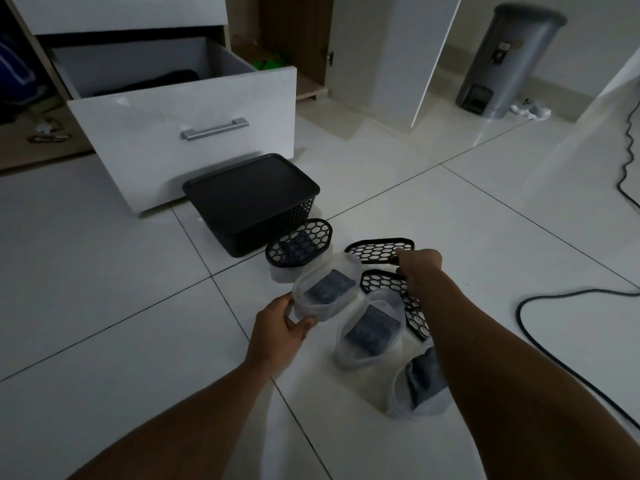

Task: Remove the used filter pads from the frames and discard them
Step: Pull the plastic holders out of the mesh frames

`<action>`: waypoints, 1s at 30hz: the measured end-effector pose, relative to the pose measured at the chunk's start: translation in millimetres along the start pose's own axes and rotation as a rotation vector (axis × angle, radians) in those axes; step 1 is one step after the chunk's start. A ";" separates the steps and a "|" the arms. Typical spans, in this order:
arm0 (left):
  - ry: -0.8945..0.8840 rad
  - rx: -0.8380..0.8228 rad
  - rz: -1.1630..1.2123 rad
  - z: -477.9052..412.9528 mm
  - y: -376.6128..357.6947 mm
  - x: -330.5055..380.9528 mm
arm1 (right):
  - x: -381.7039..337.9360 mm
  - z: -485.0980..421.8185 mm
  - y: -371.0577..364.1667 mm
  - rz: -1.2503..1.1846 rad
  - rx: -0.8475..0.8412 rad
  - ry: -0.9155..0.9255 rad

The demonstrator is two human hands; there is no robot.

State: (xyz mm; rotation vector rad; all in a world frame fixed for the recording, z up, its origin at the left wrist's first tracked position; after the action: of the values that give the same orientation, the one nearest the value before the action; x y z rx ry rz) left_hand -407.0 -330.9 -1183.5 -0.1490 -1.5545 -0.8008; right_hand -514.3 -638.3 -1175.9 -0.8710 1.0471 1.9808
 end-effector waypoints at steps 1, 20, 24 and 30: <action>-0.004 -0.001 -0.014 -0.3 0.3 0.0 | -0.7 -2.4 -5.1 0.028 -0.027 0.004; 0.177 -0.044 -0.120 -1.1 9.1 -15.5 | -40.9 74.3 -0.5 0.419 0.012 0.265; 0.351 0.100 -0.001 -7.8 37.2 -31.9 | -81.3 129.2 -67.2 0.653 -0.094 0.578; 0.291 0.121 0.145 -42.9 52.2 -11.2 | -90.2 180.5 -160.2 1.032 -0.316 0.894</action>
State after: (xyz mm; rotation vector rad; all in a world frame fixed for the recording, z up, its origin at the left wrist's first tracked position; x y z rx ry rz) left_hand -341.5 -312.0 -1175.8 -0.0529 -1.2966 -0.5837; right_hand -376.3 -441.1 -1084.0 -1.7146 2.0061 2.6822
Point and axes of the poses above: each hand's wrist, its own z-axis away from the middle knuckle, its own y-axis out of the back of the hand, x = y × z, the point moved 10 cm from there along -z, towards the middle knuckle, and after that the axes turned 1 degree about y, right-handed, at the moved point
